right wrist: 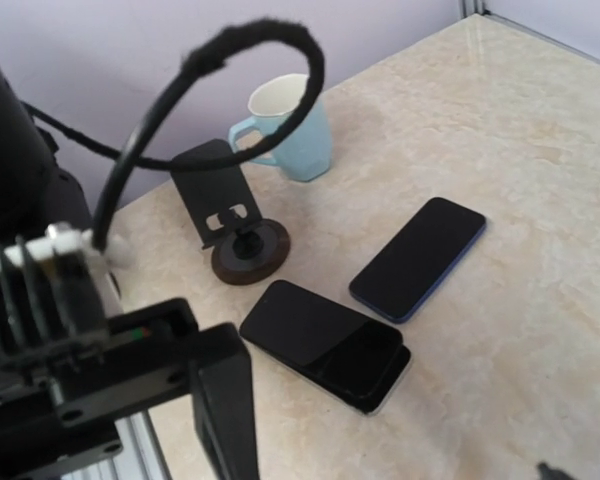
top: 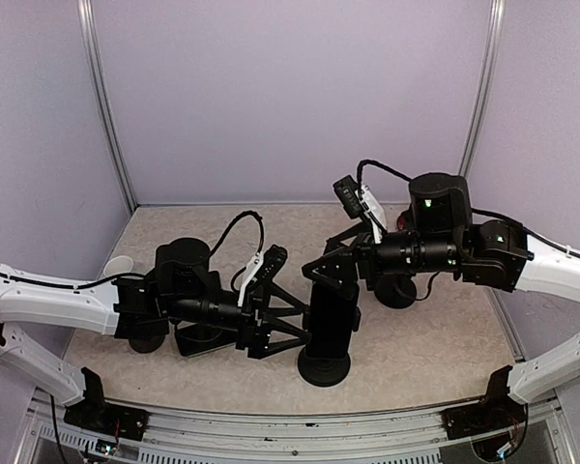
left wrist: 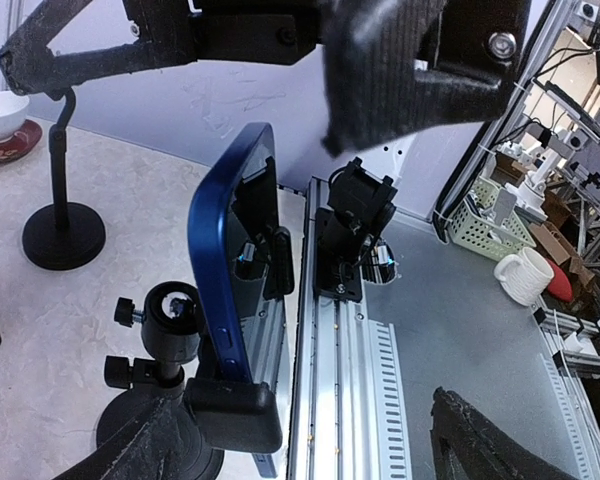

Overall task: Place the phone on the phone stand
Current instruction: Adjust the phone stand with the phone at the corner of the board.

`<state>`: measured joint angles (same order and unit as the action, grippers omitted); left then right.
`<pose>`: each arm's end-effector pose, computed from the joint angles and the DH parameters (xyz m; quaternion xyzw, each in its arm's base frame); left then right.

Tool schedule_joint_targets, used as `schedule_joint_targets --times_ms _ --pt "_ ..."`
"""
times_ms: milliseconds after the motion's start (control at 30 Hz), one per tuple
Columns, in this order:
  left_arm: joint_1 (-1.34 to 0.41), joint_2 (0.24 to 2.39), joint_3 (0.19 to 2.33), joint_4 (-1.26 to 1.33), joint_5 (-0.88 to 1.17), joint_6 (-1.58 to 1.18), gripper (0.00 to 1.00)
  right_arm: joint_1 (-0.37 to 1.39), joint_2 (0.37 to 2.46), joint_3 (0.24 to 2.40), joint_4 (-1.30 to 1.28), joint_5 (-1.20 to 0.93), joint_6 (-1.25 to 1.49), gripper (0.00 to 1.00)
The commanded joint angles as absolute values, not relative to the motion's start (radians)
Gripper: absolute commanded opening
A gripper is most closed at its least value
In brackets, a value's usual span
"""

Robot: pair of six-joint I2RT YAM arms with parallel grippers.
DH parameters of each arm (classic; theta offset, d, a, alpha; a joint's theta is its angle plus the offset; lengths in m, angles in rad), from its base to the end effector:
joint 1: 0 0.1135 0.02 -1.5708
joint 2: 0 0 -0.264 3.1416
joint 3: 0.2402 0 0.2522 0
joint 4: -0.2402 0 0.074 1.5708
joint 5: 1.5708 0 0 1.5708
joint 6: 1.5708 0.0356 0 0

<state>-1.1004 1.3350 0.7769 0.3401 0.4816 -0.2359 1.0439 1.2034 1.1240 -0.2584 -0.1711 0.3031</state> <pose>0.1217 -0.2757 0.2685 0.4528 0.6251 -0.5226 0.3620 0.1341 0.2425 0.3641 -0.3403 0.7399 0.4138 0.4068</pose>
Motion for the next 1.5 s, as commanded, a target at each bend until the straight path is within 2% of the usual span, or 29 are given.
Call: schedule_joint_targets --times_ms 0,300,533,600,800,900,1233,1467 --pt "-1.097 1.358 0.81 0.392 0.526 -0.234 0.83 1.056 1.168 1.126 -0.281 -0.134 0.322 1.0" --pt "-1.069 1.393 0.818 0.402 0.53 -0.236 0.78 1.058 1.147 1.104 -0.281 -0.126 0.33 1.0" --pt "-1.051 1.425 0.828 0.417 0.554 -0.245 0.68 1.058 1.15 1.097 -0.275 -0.128 0.331 1.0" --pt "-1.049 1.432 0.831 0.421 0.564 -0.245 0.63 1.058 1.153 1.094 -0.277 -0.129 0.333 1.0" --pt "-1.048 1.44 0.836 0.439 0.591 -0.25 0.35 1.061 1.157 1.101 -0.288 -0.127 0.34 1.0" --pt "-1.048 1.44 0.836 0.444 0.592 -0.252 0.26 1.063 1.164 1.119 -0.316 -0.107 0.348 1.0" --pt "-1.071 1.431 0.824 0.458 0.502 -0.278 0.13 1.071 1.177 1.144 -0.357 -0.049 0.364 1.0" --pt "-1.109 1.389 0.77 0.533 0.264 -0.343 0.05 1.074 1.171 1.163 -0.375 -0.005 0.386 1.0"
